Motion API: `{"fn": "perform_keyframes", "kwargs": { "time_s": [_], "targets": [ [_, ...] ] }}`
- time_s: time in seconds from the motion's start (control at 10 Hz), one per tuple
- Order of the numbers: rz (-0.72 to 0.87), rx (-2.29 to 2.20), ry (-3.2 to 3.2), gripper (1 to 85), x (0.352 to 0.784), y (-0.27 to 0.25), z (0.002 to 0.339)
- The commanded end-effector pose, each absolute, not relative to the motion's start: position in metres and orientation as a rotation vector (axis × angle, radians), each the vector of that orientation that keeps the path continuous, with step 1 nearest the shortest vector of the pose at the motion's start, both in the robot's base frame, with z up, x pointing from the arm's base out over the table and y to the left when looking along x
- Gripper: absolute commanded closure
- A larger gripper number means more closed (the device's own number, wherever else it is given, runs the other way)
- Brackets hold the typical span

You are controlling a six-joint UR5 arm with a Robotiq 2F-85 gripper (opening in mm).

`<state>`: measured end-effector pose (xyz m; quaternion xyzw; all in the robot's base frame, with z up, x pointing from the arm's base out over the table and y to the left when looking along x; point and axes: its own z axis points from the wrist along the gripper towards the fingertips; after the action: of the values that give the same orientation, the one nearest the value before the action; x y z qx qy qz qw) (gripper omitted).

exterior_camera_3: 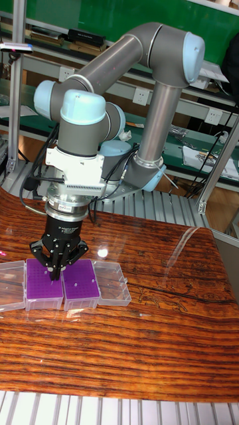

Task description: Transfer all small pipette tips from one holder to another

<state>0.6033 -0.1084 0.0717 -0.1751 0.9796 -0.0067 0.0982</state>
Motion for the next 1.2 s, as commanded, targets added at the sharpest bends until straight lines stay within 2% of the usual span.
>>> {"fn": "perform_keyframes", "kwargs": {
  "time_s": [0.0, 1.1],
  "targets": [
    [0.011, -0.506, 2.885, 84.3, 0.6055, -0.1052, 0.0721],
    [0.028, -0.526, 2.861, 84.3, 0.6074, -0.1052, 0.0708]
  ]
}}
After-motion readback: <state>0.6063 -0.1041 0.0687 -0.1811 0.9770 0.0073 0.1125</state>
